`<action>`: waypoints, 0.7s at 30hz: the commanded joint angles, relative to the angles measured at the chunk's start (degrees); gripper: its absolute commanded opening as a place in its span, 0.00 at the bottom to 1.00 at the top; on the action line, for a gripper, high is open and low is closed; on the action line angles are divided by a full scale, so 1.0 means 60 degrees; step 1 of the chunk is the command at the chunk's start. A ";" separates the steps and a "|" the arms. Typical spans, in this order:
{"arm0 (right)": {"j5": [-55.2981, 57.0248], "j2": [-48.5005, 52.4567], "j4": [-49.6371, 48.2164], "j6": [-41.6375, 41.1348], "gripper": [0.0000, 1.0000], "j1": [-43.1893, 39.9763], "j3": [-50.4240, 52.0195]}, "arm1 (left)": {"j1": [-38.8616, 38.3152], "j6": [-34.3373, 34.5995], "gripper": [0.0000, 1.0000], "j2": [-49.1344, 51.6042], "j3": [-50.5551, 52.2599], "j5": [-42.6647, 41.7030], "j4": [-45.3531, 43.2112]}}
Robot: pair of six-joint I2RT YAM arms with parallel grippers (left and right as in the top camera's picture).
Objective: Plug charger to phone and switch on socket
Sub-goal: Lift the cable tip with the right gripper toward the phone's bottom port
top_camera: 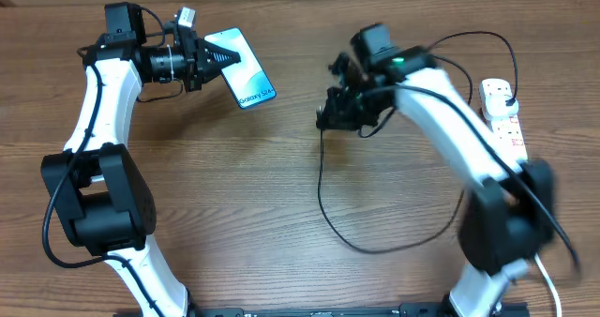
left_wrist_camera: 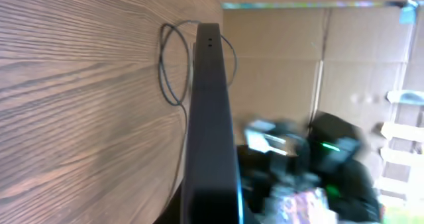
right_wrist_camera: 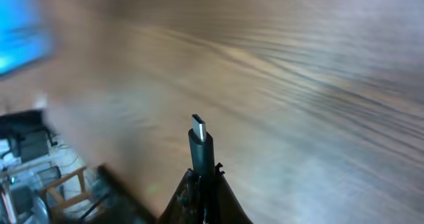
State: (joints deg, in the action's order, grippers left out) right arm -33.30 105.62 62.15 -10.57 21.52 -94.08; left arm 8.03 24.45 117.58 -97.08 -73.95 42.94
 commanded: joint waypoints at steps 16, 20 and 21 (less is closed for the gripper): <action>-0.1475 -0.1887 -0.0266 0.0109 0.04 0.1275 0.0430 | -0.0769 -0.0933 0.04 -0.0204 -0.0208 -0.2779 -0.0022; -0.1956 -0.1869 -0.1071 -0.0237 0.04 0.1089 0.0892 | -0.0976 -0.0969 0.04 -0.0204 -0.0208 -0.2779 -0.0084; -0.2058 -0.1854 -0.1137 -0.0233 0.04 0.1038 0.0973 | -0.1005 -0.0965 0.04 -0.0204 -0.0208 -0.2779 -0.0131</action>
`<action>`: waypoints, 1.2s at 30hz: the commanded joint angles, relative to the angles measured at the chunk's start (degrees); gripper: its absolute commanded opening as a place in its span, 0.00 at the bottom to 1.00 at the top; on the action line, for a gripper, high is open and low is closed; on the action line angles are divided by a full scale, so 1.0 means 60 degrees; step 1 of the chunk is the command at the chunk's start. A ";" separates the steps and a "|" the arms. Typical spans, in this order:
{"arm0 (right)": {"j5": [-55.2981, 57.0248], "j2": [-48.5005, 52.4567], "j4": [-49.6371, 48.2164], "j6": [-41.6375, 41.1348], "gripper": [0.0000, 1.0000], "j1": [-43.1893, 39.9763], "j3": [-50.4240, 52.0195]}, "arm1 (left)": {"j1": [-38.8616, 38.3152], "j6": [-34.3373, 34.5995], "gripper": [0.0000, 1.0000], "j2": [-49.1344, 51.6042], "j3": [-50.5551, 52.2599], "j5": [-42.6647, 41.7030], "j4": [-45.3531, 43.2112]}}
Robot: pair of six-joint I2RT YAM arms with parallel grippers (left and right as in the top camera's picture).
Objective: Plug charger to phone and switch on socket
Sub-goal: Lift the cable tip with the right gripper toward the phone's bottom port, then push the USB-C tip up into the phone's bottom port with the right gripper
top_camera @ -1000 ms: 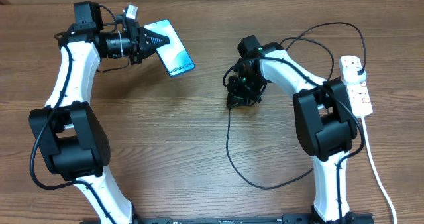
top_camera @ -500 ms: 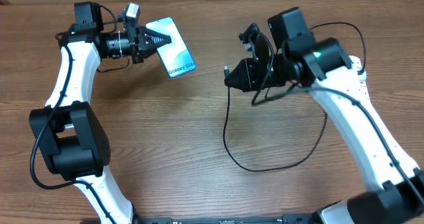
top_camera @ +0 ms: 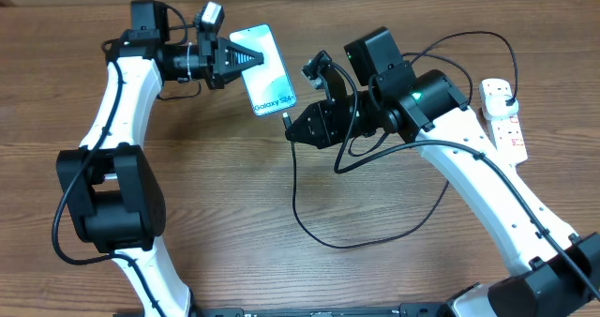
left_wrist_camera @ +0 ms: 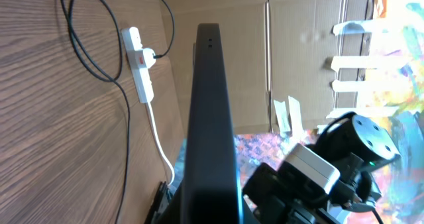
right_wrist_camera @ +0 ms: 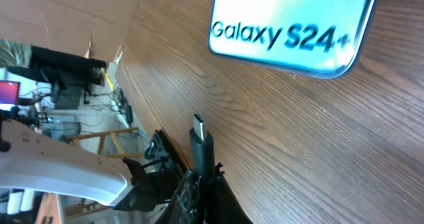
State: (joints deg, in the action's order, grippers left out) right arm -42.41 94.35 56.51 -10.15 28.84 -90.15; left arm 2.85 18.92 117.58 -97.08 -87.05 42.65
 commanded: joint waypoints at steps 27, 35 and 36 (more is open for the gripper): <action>-0.1916 0.0739 -0.2295 -0.0525 0.04 -0.0586 0.1738 | -0.0342 -0.0364 0.04 -0.0204 -0.0208 -0.0597 -0.0423; -0.2080 0.0739 -0.2390 -0.0561 0.04 -0.0586 0.1738 | -0.0375 -0.0379 0.04 -0.0204 -0.0208 -0.0597 -0.0430; -0.2171 0.0739 -0.2412 -0.0557 0.04 -0.0586 0.1738 | -0.0375 -0.0404 0.04 -0.0204 -0.0208 -0.0594 -0.0444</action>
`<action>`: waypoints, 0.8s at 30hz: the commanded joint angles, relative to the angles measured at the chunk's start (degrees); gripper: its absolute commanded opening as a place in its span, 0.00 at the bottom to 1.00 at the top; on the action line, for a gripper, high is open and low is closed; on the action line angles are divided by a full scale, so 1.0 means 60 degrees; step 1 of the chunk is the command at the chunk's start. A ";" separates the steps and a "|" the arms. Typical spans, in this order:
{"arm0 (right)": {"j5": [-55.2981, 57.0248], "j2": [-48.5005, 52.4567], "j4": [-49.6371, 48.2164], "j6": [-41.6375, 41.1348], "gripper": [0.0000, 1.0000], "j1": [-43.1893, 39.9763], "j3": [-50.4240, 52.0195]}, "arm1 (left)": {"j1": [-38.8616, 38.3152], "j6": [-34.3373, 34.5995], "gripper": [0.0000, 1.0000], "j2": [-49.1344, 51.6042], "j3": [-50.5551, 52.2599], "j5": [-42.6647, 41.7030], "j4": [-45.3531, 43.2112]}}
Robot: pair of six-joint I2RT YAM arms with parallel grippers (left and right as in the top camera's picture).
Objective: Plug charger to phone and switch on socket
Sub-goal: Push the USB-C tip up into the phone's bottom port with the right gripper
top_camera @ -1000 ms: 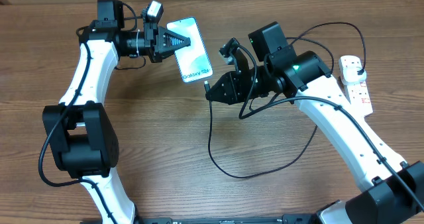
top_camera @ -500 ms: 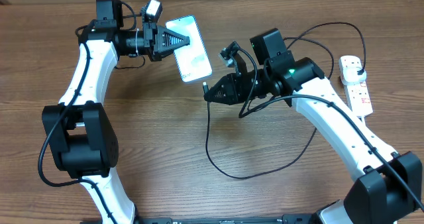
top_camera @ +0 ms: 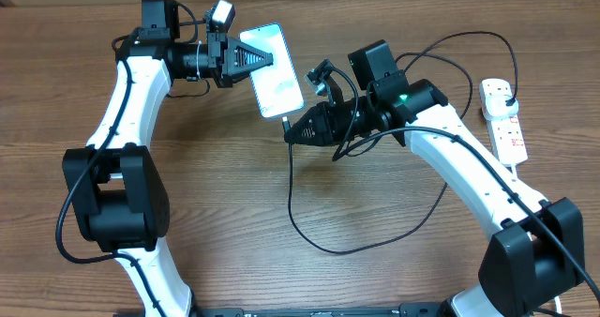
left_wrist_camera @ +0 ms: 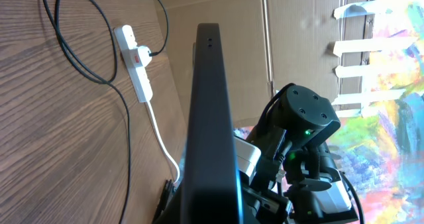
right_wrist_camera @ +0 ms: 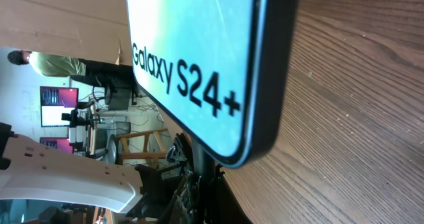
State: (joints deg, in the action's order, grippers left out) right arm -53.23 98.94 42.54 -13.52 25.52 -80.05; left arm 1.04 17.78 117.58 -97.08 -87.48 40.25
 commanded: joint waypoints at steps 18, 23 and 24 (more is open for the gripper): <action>-0.0426 -0.0025 -0.0328 0.0004 0.04 -0.0033 0.0055 | -0.0080 -0.0350 0.04 -0.0204 -0.0208 -0.0525 -0.0018; -0.0423 -0.0025 -0.0452 -0.0033 0.04 -0.0036 0.0055 | -0.0080 -0.0357 0.04 -0.0204 -0.0208 -0.0521 0.0004; -0.0423 -0.0025 -0.0481 -0.0036 0.04 -0.0036 0.0055 | -0.0080 -0.0357 0.04 -0.0204 -0.0208 -0.0525 0.0004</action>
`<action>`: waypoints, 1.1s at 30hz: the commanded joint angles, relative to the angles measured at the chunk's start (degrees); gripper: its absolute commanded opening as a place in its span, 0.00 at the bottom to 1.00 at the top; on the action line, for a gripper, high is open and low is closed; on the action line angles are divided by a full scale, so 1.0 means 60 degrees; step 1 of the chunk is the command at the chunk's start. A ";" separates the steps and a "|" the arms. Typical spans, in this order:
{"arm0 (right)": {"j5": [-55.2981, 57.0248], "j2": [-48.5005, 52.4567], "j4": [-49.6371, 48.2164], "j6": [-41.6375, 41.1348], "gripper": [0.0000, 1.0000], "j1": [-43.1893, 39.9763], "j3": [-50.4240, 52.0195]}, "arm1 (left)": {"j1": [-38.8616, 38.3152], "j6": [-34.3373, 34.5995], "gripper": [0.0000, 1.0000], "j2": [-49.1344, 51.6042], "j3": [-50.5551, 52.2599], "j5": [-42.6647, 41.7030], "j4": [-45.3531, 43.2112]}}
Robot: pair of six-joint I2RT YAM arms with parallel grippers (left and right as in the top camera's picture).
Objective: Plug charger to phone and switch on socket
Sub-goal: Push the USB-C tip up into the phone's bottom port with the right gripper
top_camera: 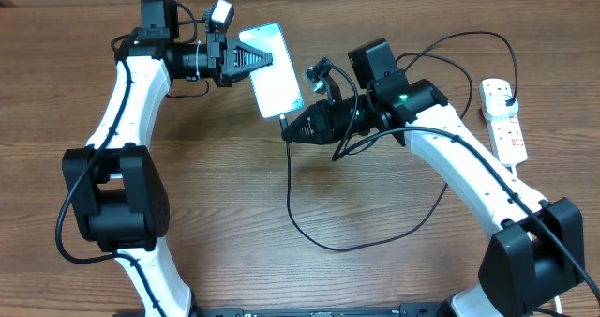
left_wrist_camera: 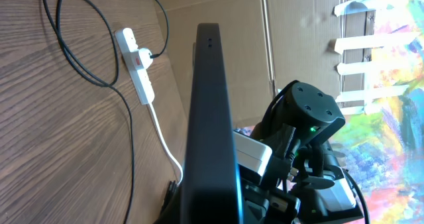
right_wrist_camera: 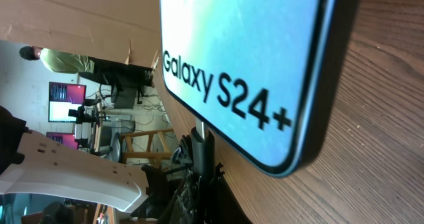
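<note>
The phone (top_camera: 272, 68), its lit screen reading "Galaxy S24+" (right_wrist_camera: 245, 65), is held off the table with my left gripper (top_camera: 246, 59) shut on its upper end. In the left wrist view it shows edge-on (left_wrist_camera: 212, 118). My right gripper (top_camera: 298, 129) is shut on the black charger plug (right_wrist_camera: 202, 148), which points up at the phone's bottom edge. The plug's tip is hidden behind that edge, so I cannot tell whether it is in the port. The white socket strip (top_camera: 502, 120) lies at the far right with the charger's adapter in it.
The black charger cable (top_camera: 291, 204) hangs from the plug and loops over the middle of the wooden table, then runs back over my right arm to the strip (left_wrist_camera: 136, 65). Cardboard walls stand behind the table.
My right gripper with the plug has shifted slightly left and closer under the phone's bottom edge. In the right wrist view the phone sits further right. The left arm has hardly moved.
First my left gripper held the phone at the back left while my right gripper carried the plug mid-table, apart from it. Then both stood closer, the plug just below the phone's bottom edge. After that the plug's tip was behind that edge, and it remains there now.
</note>
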State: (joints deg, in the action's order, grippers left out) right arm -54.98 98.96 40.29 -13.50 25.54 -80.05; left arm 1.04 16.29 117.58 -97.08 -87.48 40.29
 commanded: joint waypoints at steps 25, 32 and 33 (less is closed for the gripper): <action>-0.0040 -0.0029 0.0069 -0.0259 0.04 -0.0313 0.0055 | -0.0127 -0.0113 0.04 -0.0204 -0.0208 -0.0517 -0.0007; -0.0073 -0.0029 0.0069 -0.0255 0.04 -0.0284 0.0055 | -0.0142 -0.0149 0.04 -0.0204 -0.0208 -0.0517 -0.0015; -0.0084 -0.0029 0.0069 -0.0255 0.04 -0.0284 0.0055 | -0.0142 -0.0149 0.04 -0.0204 -0.0208 -0.0506 -0.0015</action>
State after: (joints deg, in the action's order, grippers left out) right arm -55.11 98.96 41.30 -15.00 24.03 -80.03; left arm 1.04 16.29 117.58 -97.08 -87.46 40.27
